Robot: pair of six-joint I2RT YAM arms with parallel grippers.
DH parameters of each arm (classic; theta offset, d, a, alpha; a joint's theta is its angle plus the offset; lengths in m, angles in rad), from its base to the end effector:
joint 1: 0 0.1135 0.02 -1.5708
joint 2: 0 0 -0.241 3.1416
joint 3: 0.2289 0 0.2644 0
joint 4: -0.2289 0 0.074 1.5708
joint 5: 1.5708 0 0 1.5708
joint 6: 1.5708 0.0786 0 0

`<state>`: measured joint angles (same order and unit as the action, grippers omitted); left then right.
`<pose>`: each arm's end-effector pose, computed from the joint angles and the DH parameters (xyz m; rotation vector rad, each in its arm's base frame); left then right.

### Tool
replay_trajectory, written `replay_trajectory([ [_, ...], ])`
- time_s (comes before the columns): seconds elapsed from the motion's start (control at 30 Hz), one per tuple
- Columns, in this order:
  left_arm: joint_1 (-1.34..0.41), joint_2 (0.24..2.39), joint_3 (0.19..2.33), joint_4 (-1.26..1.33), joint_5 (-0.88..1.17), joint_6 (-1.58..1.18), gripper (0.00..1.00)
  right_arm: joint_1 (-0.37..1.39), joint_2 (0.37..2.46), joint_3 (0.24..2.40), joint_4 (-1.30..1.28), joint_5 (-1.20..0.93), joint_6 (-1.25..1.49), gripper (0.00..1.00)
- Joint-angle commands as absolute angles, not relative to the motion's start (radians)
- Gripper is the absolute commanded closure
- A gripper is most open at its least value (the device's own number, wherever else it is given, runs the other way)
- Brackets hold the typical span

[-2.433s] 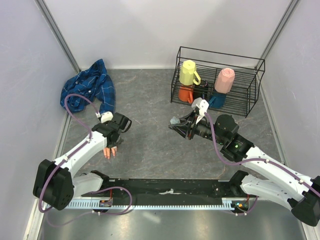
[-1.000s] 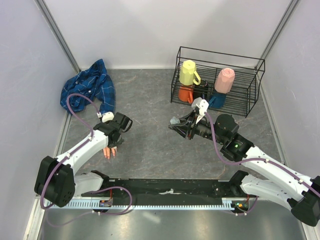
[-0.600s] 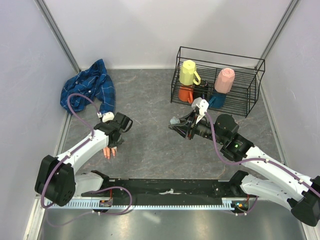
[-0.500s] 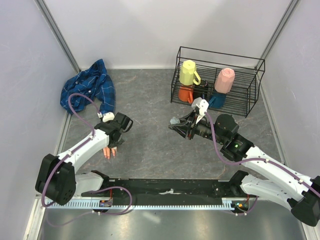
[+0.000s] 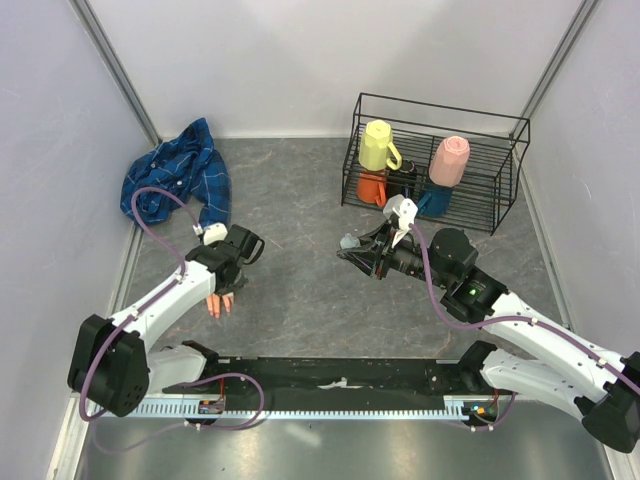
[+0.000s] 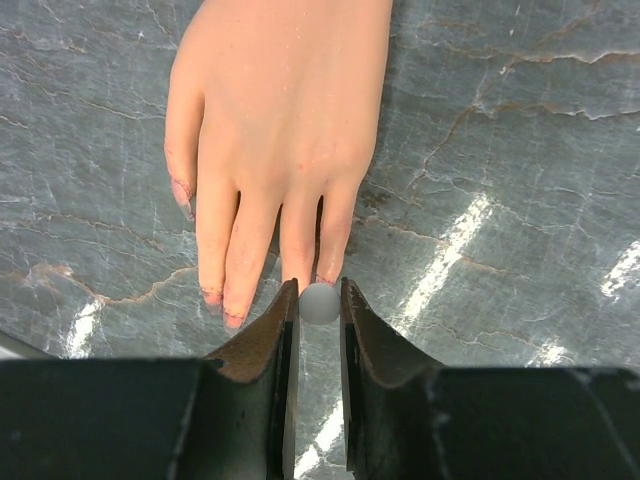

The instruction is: Paint the nails

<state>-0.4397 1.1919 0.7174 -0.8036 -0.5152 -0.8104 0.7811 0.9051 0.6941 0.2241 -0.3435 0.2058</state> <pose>0.2232 -0.0622 0.1368 -0.5759 2.5260 0.3298 0.1827 0.2184 0.3097 -0.7375 1.4826 1.0318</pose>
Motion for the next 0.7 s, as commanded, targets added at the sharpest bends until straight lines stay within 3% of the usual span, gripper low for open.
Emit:
replay_trajectory([
  [0.0, -0.434, 1.164, 0.739, -0.765, -0.548, -0.795, 0.98, 0.776, 0.902, 0.69, 0.279, -0.364, 0.212, 1.0],
  [0.67, -0.434, 1.213, 0.75, -0.792, -0.535, -0.808, 0.98, 0.773, 0.9, 0.689, 0.279, -0.365, 0.213, 1.0],
])
